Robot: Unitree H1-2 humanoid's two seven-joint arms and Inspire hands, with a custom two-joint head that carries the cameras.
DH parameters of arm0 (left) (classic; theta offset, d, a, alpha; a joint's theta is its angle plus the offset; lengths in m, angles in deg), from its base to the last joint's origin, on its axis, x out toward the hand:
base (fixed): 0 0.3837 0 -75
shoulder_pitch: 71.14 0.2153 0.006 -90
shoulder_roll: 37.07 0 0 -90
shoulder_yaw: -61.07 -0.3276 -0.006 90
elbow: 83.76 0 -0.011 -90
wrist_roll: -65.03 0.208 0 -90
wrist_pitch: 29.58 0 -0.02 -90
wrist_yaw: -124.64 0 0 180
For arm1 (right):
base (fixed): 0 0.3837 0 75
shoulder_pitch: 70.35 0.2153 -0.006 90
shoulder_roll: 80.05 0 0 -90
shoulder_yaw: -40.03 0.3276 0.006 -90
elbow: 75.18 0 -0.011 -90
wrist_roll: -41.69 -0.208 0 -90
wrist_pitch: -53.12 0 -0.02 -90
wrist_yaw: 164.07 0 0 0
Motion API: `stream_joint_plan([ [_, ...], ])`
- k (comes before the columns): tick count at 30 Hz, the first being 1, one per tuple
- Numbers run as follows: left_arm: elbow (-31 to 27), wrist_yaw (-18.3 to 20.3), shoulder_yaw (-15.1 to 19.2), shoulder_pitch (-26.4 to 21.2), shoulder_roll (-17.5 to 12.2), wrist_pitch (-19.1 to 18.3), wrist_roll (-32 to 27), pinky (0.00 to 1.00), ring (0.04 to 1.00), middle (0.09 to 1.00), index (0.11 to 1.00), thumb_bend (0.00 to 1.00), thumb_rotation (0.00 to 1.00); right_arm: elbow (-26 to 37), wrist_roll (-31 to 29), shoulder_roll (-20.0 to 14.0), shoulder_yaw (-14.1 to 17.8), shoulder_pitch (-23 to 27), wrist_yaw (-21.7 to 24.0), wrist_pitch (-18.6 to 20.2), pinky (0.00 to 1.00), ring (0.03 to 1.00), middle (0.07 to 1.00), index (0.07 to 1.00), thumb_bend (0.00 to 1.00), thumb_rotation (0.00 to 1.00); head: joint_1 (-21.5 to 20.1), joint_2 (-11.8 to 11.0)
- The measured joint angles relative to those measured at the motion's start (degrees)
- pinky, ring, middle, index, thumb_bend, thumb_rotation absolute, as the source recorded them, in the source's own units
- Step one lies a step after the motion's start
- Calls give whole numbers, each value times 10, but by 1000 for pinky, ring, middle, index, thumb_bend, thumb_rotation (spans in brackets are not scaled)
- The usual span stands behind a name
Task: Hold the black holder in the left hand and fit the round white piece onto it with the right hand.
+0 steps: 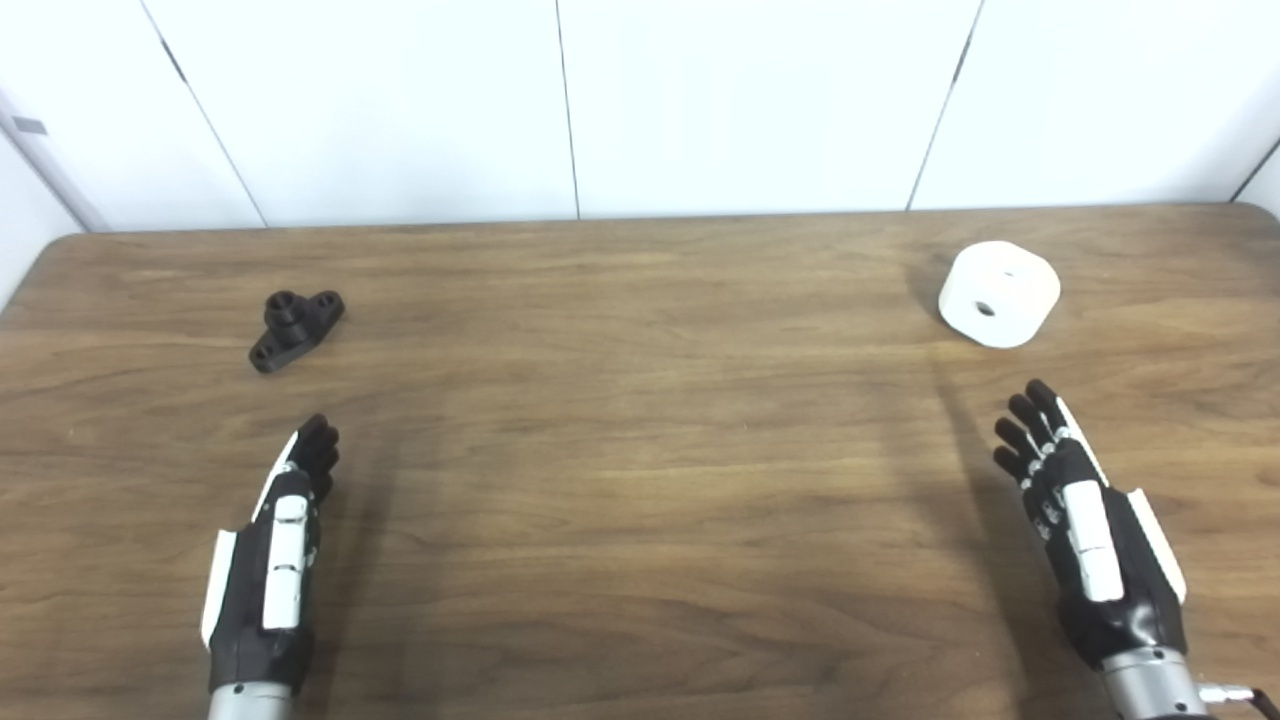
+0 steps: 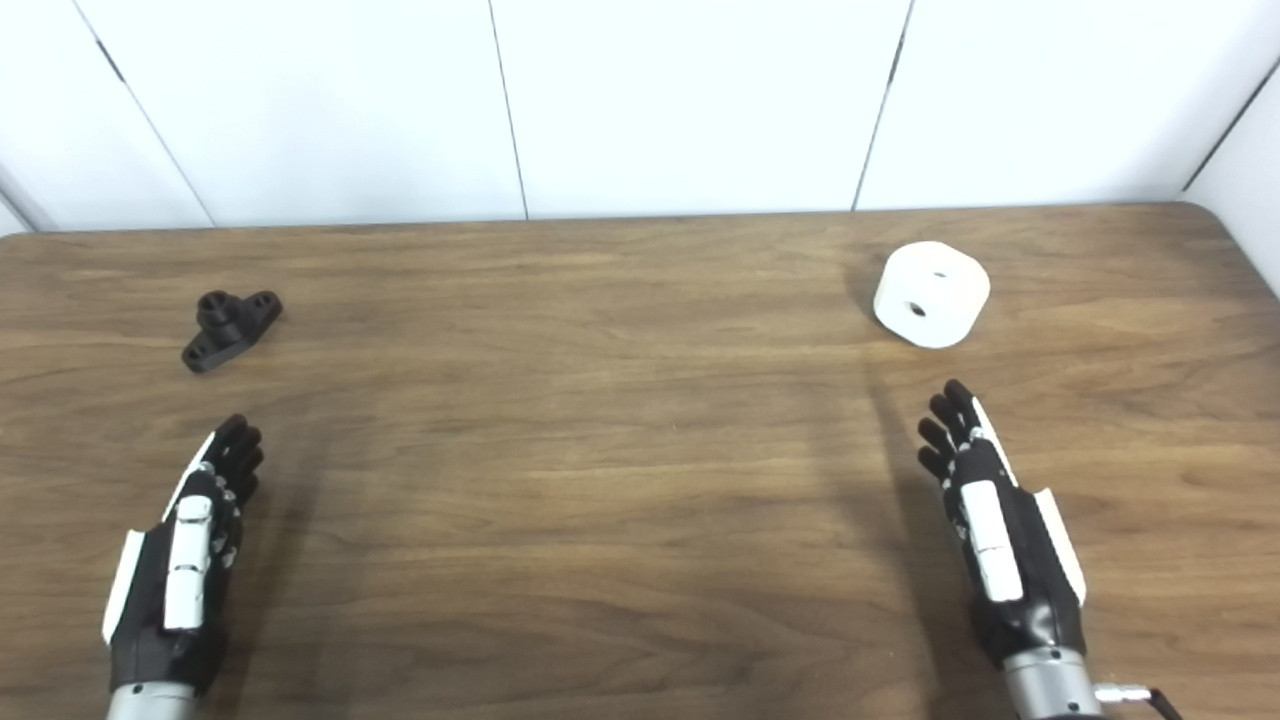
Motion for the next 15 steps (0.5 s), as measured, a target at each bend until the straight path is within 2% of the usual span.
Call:
stream_joint_plan([
  [8, 0, 0, 0, 1, 0, 1, 1, 1000, 960, 948, 951, 453, 947, 0, 0, 0, 1, -2, 0, 0, 937, 945, 962, 965, 574, 947, 18, -11],
  [13, 0, 0, -4, 3, 1, 3, 3, 1000, 967, 951, 957, 446, 946, -6, -5, 0, 4, -8, 3, -4, 943, 949, 967, 971, 564, 951, 67, -40],
  [15, 0, -2, -8, 4, 2, 5, 9, 1000, 966, 952, 957, 428, 950, -9, -8, 0, 7, -10, 5, -6, 960, 959, 974, 975, 566, 951, 93, -60],
])
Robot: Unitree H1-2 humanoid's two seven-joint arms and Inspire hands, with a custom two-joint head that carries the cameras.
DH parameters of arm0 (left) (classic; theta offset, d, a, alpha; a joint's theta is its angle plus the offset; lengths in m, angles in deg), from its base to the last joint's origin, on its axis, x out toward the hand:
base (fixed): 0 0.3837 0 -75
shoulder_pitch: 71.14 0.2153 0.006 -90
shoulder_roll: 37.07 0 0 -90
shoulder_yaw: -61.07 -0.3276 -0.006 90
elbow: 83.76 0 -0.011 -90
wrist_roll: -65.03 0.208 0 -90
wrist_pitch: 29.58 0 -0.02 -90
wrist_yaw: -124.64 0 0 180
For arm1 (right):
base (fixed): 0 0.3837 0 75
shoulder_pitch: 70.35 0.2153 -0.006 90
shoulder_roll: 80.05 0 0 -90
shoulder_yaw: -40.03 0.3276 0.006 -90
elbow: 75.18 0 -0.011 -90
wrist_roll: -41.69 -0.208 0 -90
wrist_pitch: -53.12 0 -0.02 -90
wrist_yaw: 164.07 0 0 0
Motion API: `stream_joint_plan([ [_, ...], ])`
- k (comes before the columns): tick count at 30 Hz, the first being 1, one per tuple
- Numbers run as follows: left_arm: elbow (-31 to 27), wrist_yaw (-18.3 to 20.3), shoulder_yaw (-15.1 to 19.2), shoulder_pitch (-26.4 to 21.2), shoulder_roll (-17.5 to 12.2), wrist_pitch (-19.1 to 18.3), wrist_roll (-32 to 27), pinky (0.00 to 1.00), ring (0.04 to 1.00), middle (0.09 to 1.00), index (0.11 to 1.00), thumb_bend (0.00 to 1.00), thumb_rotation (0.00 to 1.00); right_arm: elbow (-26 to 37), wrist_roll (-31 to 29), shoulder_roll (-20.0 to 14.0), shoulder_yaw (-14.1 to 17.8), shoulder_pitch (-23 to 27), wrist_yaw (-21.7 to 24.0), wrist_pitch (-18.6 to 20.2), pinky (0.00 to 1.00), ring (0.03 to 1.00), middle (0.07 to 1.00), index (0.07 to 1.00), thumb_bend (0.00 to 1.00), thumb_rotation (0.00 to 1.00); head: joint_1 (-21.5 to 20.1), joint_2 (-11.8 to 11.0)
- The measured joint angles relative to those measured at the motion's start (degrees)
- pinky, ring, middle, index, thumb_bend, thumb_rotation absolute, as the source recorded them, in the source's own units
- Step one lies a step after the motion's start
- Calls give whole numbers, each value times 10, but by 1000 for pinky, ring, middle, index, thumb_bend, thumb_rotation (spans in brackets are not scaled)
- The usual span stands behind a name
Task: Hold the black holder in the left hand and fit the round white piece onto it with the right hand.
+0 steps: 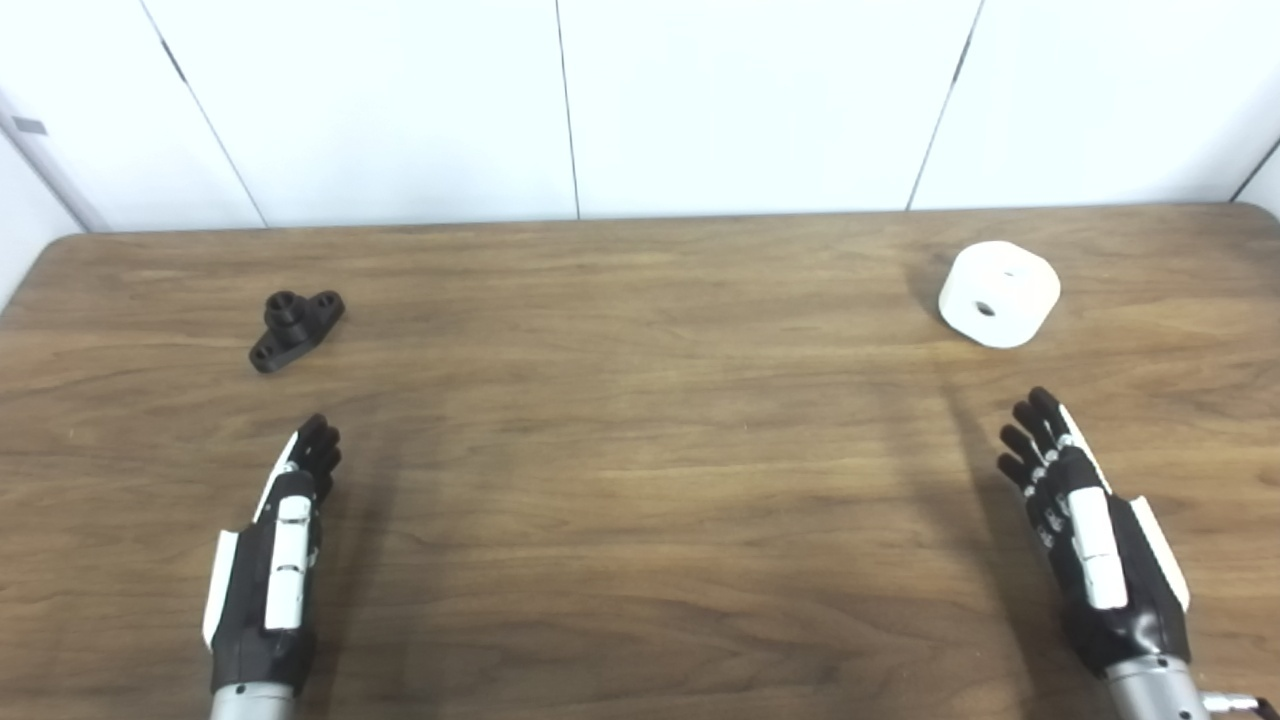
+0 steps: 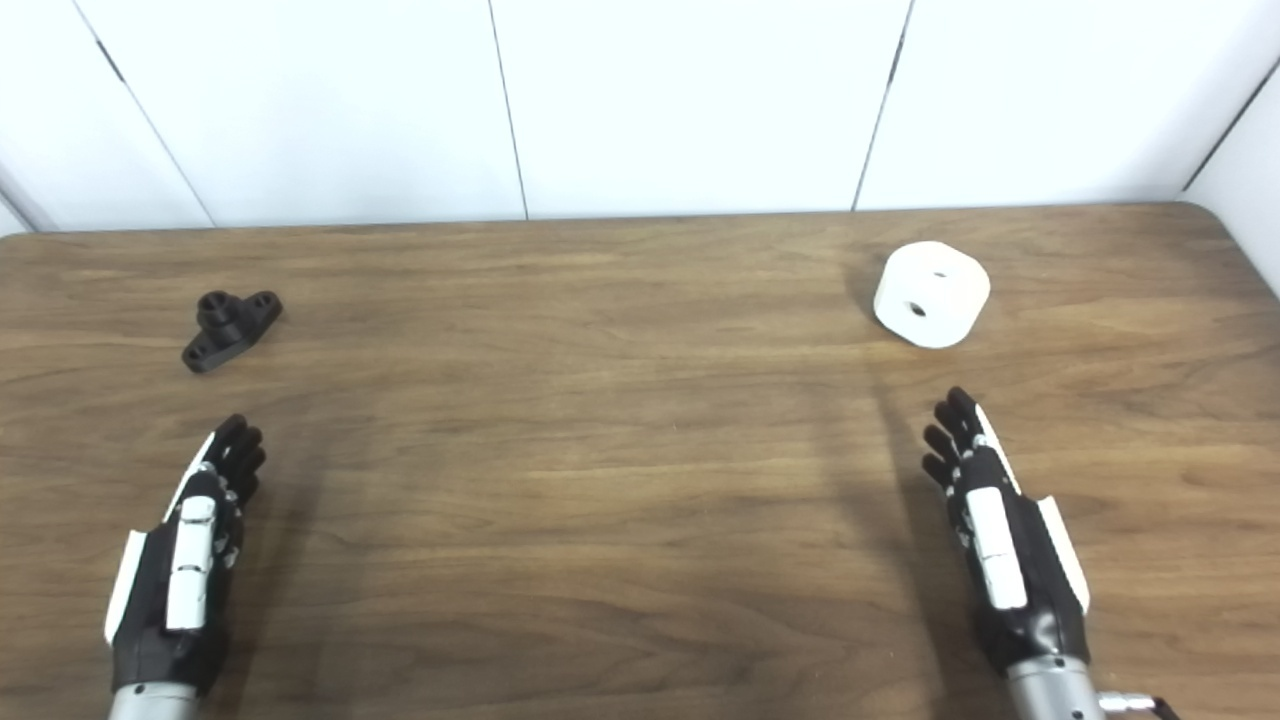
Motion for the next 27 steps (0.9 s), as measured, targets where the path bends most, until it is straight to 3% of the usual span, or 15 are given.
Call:
stream_joint_plan([
  [2, 0, -2, -5, 2, 1, 6, 9, 997, 960, 949, 952, 416, 949, -7, -4, -1, 3, -2, 2, -11, 968, 964, 977, 976, 570, 952, 3, -3],
  [6, 8, -6, -14, 6, 3, 24, 19, 1000, 965, 954, 958, 419, 944, -16, -8, -4, 7, -5, 6, -21, 976, 970, 982, 981, 571, 956, 39, -36],
  [9, 10, -16, -21, 8, 3, 28, 36, 1000, 975, 950, 954, 438, 958, -18, -11, -4, 7, -6, 9, -25, 976, 973, 983, 980, 543, 986, 46, -44],
  [27, 21, -24, -31, 10, 3, 55, 50, 996, 973, 955, 955, 459, 911, -37, -19, -4, 8, -5, 11, -51, 943, 949, 964, 959, 576, 975, 46, -71],
])
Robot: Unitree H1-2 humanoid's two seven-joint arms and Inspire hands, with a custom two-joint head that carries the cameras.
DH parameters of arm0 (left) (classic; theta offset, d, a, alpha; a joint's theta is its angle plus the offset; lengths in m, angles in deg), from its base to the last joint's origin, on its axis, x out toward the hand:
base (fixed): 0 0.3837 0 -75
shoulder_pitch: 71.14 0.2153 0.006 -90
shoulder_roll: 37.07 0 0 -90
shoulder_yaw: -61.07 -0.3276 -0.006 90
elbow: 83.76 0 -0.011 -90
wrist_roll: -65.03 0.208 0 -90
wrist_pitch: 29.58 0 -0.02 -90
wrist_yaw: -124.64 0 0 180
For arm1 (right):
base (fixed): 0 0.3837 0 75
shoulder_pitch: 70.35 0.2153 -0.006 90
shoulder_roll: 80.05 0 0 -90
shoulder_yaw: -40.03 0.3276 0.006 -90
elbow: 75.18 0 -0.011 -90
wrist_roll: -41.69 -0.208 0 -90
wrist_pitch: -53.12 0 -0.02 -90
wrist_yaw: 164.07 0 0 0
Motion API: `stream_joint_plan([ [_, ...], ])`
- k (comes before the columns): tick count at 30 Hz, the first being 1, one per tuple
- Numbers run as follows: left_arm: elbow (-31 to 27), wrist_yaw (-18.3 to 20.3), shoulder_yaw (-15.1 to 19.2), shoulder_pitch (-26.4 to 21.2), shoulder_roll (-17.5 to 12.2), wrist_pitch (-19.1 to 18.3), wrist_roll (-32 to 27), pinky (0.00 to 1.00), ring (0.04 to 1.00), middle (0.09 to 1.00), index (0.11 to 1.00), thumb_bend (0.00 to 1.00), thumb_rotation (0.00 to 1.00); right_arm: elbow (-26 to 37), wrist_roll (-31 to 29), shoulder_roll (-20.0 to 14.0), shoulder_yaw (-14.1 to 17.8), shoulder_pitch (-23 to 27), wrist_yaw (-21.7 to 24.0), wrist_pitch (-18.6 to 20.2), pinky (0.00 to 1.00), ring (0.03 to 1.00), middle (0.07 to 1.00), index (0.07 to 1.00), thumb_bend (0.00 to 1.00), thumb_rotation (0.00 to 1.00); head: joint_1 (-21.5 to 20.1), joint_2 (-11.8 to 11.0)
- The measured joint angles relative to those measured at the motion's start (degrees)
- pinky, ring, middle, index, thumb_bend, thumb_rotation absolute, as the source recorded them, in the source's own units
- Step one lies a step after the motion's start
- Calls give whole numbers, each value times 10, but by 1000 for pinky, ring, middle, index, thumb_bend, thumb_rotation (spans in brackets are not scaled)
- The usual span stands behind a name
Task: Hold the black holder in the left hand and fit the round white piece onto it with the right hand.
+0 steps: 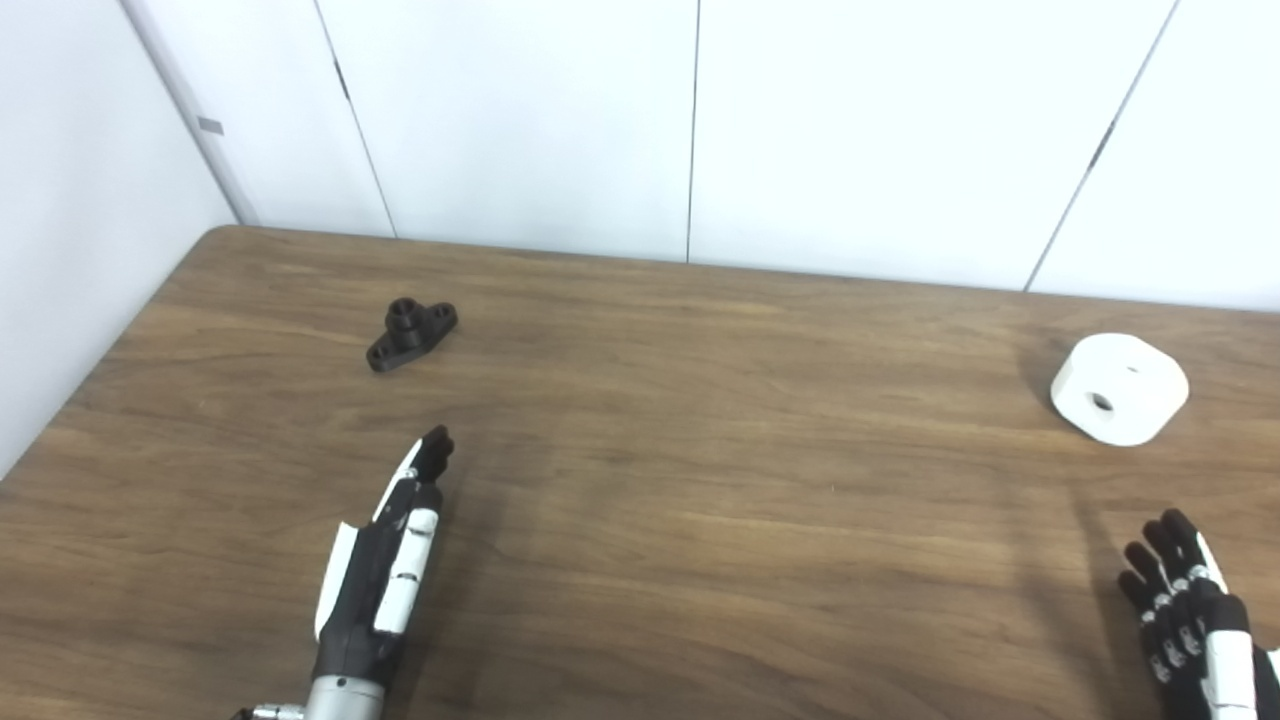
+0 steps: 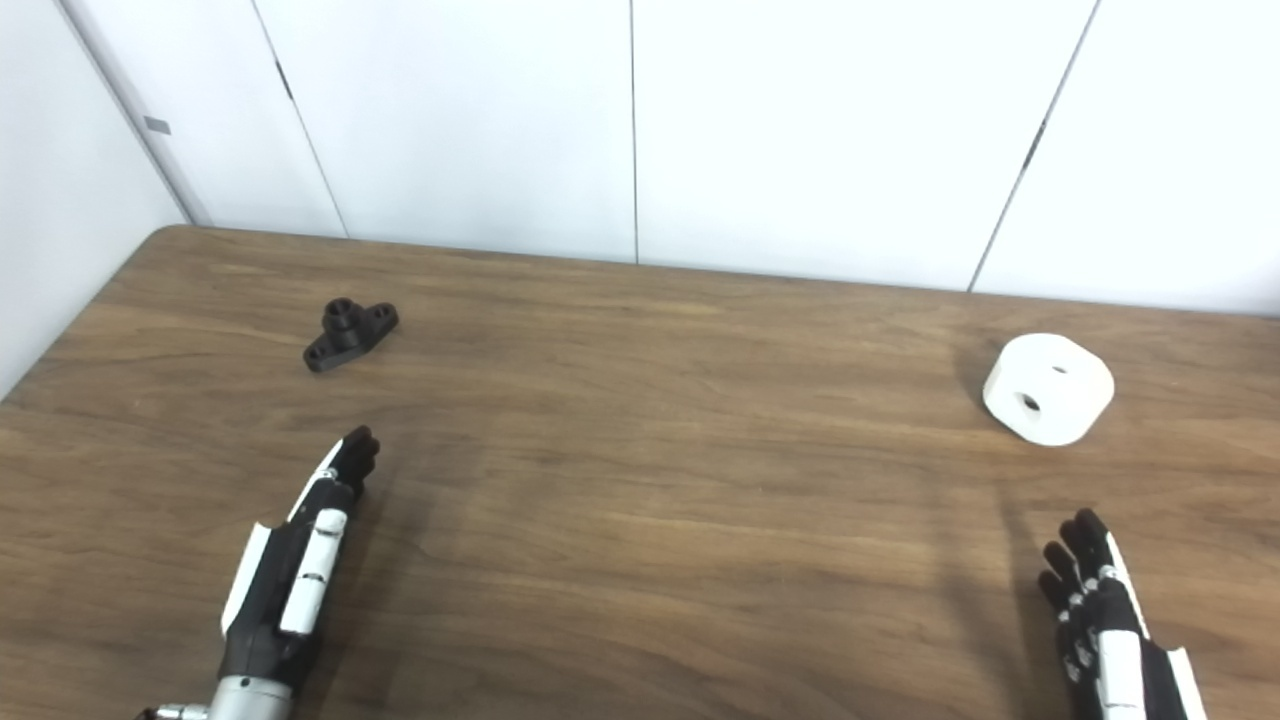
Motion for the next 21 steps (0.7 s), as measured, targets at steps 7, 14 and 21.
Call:
stream_joint_plan([
  [7, 0, 0, -1, 1, 0, 3, 1, 1000, 979, 959, 963, 471, 918, -9, 1, 0, 0, 0, 0, -13, 951, 959, 971, 962, 604, 981, 5, -10],
  [14, 1, -3, -1, 1, 0, 5, 6, 983, 969, 951, 949, 438, 789, -29, 7, -11, -4, 2, 4, -43, 943, 955, 968, 959, 615, 984, -3, -24],
  [21, -4, -5, -3, 1, -1, 6, 70, 900, 937, 933, 933, 414, 477, -35, 10, -10, -6, 6, 3, -49, 933, 950, 964, 961, 636, 975, -3, -26],
])
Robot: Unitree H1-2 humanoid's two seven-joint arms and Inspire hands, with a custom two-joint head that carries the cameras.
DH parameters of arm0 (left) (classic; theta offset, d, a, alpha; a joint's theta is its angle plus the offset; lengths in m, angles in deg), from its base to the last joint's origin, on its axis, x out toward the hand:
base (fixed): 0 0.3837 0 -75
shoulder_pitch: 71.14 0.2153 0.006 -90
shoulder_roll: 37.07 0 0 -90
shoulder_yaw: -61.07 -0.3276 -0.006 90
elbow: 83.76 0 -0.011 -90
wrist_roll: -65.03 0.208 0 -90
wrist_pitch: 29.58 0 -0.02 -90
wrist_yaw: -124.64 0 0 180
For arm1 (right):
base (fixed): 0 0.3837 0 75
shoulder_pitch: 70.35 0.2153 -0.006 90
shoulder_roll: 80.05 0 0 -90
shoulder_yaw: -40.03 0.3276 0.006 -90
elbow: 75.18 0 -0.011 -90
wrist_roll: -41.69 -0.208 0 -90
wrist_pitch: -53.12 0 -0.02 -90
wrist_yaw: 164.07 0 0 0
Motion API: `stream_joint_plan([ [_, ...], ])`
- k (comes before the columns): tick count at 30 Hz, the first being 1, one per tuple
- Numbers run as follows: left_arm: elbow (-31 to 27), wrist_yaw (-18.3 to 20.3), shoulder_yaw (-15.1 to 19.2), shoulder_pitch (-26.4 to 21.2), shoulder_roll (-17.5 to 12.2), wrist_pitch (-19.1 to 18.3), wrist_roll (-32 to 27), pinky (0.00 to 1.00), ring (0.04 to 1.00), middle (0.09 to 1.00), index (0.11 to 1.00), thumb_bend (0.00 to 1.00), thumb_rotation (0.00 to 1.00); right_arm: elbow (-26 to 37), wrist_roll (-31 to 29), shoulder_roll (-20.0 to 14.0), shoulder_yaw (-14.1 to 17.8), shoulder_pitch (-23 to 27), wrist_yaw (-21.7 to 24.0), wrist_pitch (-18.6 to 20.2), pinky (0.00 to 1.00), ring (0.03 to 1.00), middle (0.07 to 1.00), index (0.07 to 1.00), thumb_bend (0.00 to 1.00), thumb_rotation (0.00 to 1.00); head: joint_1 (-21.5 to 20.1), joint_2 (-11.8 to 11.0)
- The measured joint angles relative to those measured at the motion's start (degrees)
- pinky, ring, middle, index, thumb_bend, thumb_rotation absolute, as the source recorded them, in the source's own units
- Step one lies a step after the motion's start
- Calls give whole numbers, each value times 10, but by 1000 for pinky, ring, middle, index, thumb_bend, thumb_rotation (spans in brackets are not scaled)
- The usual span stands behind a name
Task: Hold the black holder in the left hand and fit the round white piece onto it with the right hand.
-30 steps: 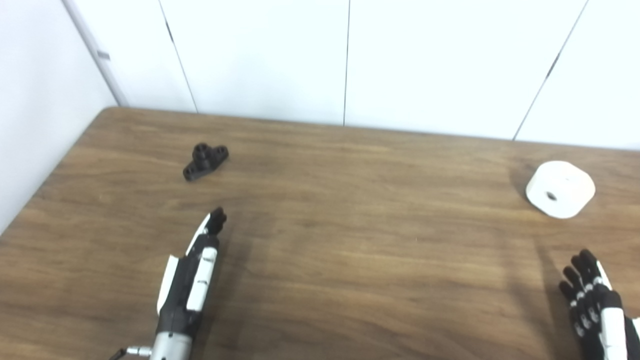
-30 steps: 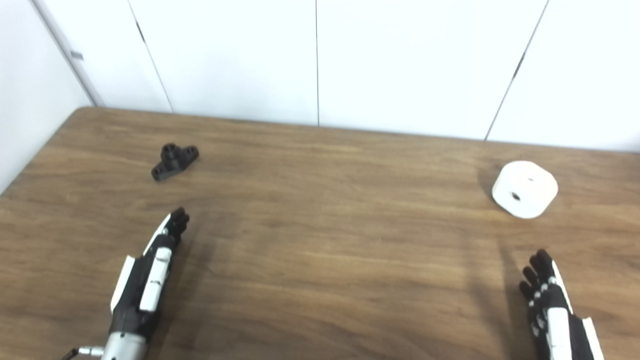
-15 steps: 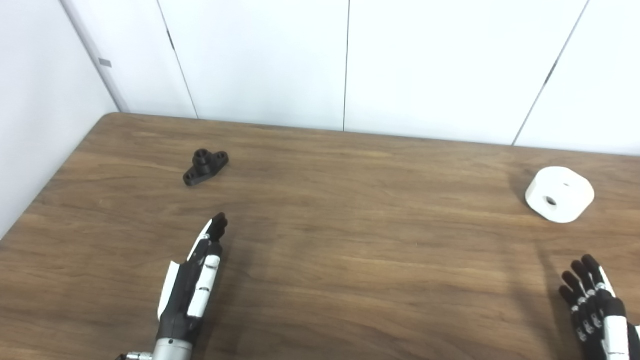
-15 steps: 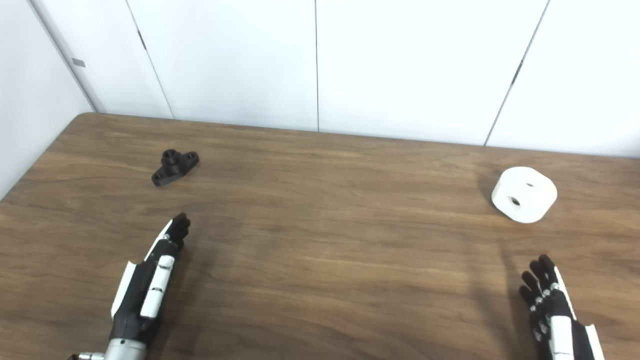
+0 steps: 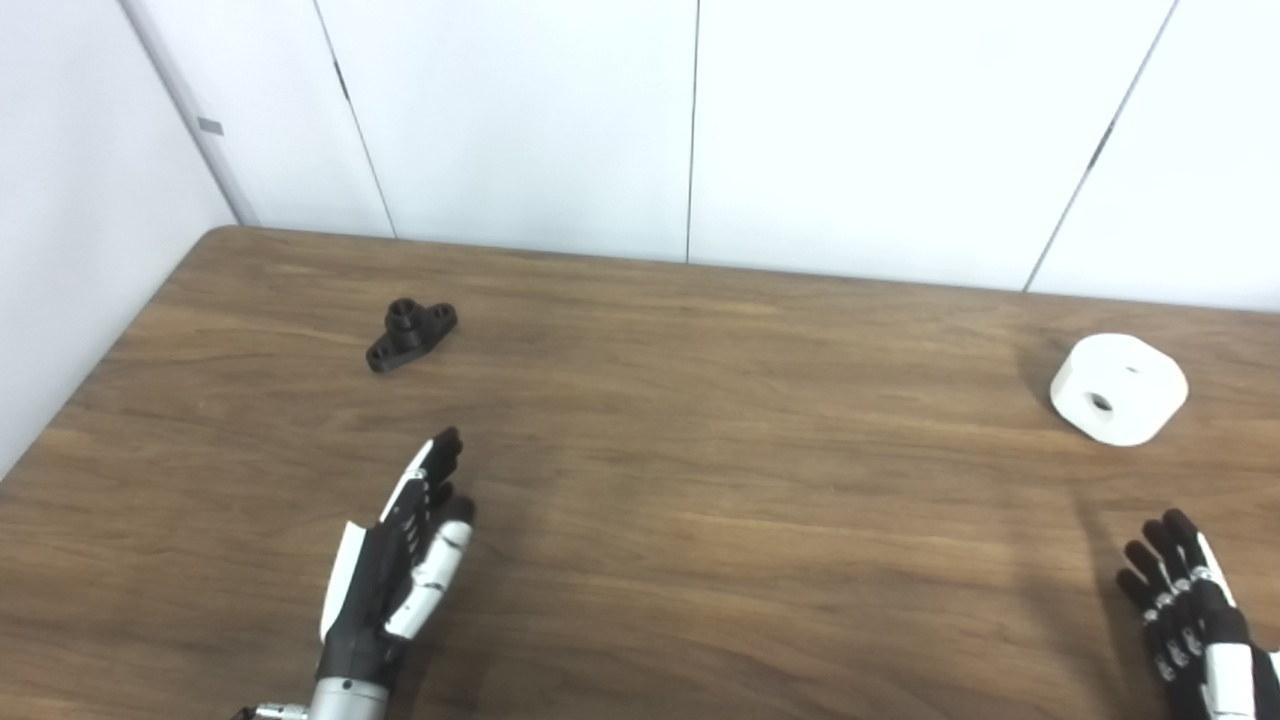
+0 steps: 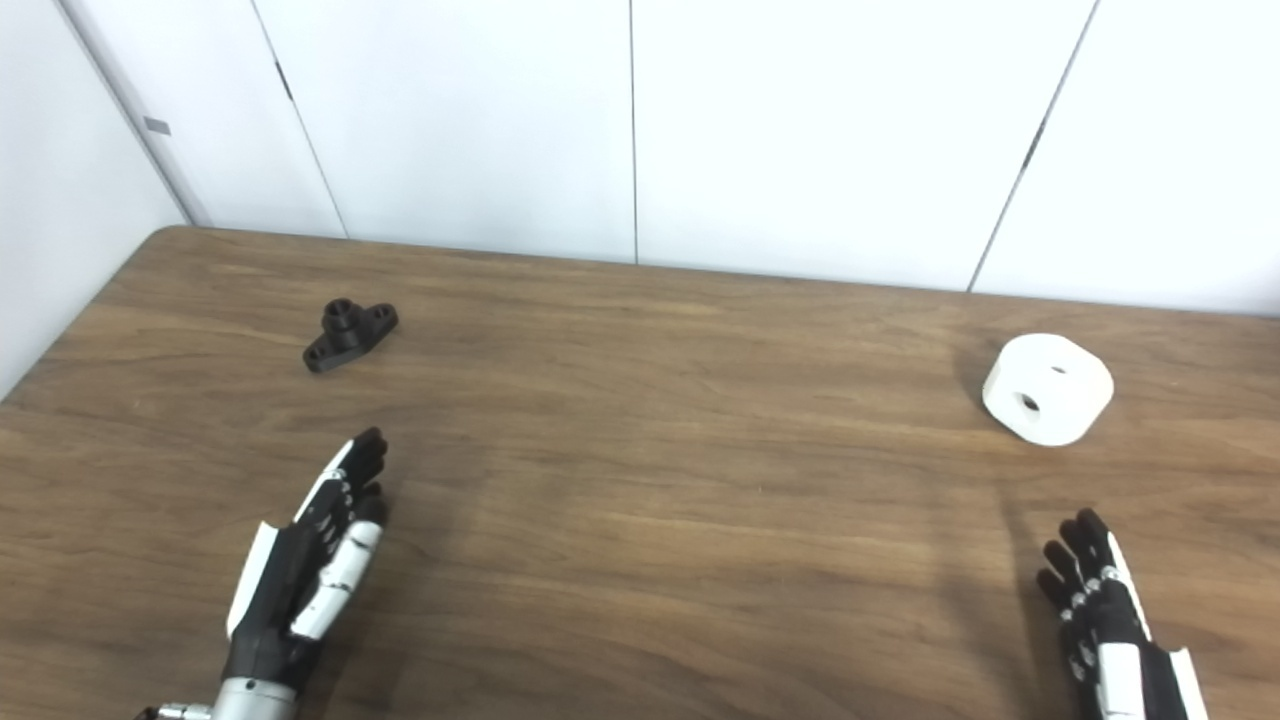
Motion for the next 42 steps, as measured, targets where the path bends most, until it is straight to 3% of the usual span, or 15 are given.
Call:
stream_joint_plan([
  [6, -61, -5, 16, -2, -2, -43, 51, 911, 933, 916, 918, 527, 253, -2, 4, 1, 0, 1, -1, -3, 929, 947, 961, 955, 636, 973, -4, -2],
  [9, -69, -10, 28, -16, -5, -56, 68, 937, 934, 918, 903, 597, 213, -1, 6, 2, 0, 1, -2, -3, 927, 944, 961, 954, 642, 973, -4, -3],
  [15, -97, -14, 54, -65, -12, -104, 142, 882, 899, 894, 884, 752, 290, -2, 7, 4, 0, 2, -8, -1, 898, 930, 948, 947, 674, 958, -4, -4],
  [22, -108, 0, 74, -101, -39, -172, 204, 961, 973, 961, 923, 811, 367, -2, 7, 5, 0, 3, -12, -1, 895, 925, 942, 938, 666, 948, -4, -4],
  [26, -108, 8, 86, -119, -53, -205, 215, 893, 960, 974, 921, 820, 386, -2, 7, 5, 0, 3, -13, -1, 904, 929, 946, 941, 666, 948, -4, 0],
  [33, -62, 9, 91, -169, -102, -223, 238, 891, 964, 953, 923, 814, 424, -1, 6, 5, -1, 3, -14, 0, 897, 923, 939, 932, 664, 945, -4, 1],
  [38, -22, 6, 91, -192, -114, -226, 246, 894, 962, 937, 907, 813, 389, -1, 4, 5, -1, 3, -15, 0, 896, 923, 939, 935, 676, 940, -5, 1],
  [42, 30, 1, 90, -211, -132, -223, 256, 928, 964, 928, 907, 814, 421, -1, 3, 5, -1, 3, -15, 1, 910, 927, 941, 936, 661, 950, -5, 1],
])
